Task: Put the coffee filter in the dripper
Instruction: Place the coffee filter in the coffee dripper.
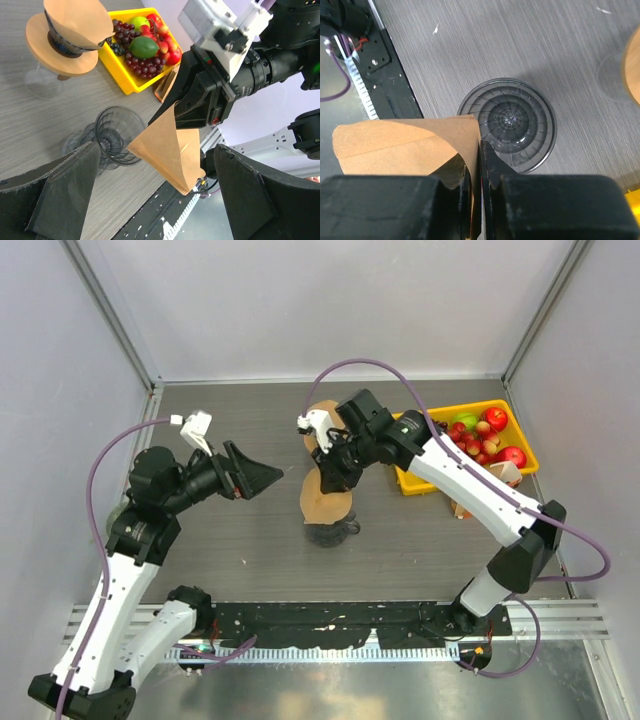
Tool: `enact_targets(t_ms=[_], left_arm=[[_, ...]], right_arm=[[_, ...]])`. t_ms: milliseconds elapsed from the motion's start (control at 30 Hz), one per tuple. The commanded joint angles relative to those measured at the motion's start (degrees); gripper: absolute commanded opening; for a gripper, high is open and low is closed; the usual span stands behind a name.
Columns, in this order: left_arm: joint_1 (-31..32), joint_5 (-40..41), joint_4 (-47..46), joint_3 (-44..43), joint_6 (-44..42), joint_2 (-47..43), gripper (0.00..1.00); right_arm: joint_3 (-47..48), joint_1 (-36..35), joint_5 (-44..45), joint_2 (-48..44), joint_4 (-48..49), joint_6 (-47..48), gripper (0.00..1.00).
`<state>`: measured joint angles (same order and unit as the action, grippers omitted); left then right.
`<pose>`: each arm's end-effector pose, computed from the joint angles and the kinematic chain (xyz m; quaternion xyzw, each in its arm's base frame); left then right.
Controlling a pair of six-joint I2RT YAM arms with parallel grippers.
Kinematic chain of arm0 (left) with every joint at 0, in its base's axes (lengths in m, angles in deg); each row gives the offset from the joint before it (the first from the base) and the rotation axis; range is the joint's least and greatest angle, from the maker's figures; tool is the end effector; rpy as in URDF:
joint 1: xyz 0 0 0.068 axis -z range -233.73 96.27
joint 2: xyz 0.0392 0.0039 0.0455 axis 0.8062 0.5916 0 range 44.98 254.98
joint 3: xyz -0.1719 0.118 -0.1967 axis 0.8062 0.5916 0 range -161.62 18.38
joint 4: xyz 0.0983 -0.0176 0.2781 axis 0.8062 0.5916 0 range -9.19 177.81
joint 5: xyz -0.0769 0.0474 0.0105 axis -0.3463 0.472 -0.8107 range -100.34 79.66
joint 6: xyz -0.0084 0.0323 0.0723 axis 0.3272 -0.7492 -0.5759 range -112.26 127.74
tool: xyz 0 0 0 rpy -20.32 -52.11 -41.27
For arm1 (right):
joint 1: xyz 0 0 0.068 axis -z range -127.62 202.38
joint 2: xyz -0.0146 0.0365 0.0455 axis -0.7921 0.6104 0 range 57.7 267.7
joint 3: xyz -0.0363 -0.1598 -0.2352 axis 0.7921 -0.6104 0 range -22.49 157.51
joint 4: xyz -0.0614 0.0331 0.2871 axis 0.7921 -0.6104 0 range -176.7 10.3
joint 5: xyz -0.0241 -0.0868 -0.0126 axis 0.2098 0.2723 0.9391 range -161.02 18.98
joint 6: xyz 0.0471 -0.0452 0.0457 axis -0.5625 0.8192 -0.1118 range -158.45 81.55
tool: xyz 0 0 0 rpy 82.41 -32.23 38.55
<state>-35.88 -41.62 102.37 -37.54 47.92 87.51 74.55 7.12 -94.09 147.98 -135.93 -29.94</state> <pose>0.1850 -0.0969 0.4063 0.0323 0.7481 -0.4841 0.4527 0.2502 0.2907 0.3802 -0.4774 0.7885 0.2850 0.2630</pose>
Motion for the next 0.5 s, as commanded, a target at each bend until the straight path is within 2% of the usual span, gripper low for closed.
enact_targets(t_ms=[0,400,467], left_arm=[[-1.15,-2.20,-1.08,-1.65,0.77,1.16,1.00],[-2.82,-1.41,-1.70,-0.77,0.33,2.04,1.00],[-3.17,-1.41,-1.61,-0.77,0.25,2.39,1.00]], right_arm=[[1.67,0.08,-2.86,2.79,-1.69,5.37,0.15],[1.75,1.31,2.76,7.01,-4.24,9.15,0.18],[2.10,1.84,3.03,7.54,-4.68,9.50,0.25]])
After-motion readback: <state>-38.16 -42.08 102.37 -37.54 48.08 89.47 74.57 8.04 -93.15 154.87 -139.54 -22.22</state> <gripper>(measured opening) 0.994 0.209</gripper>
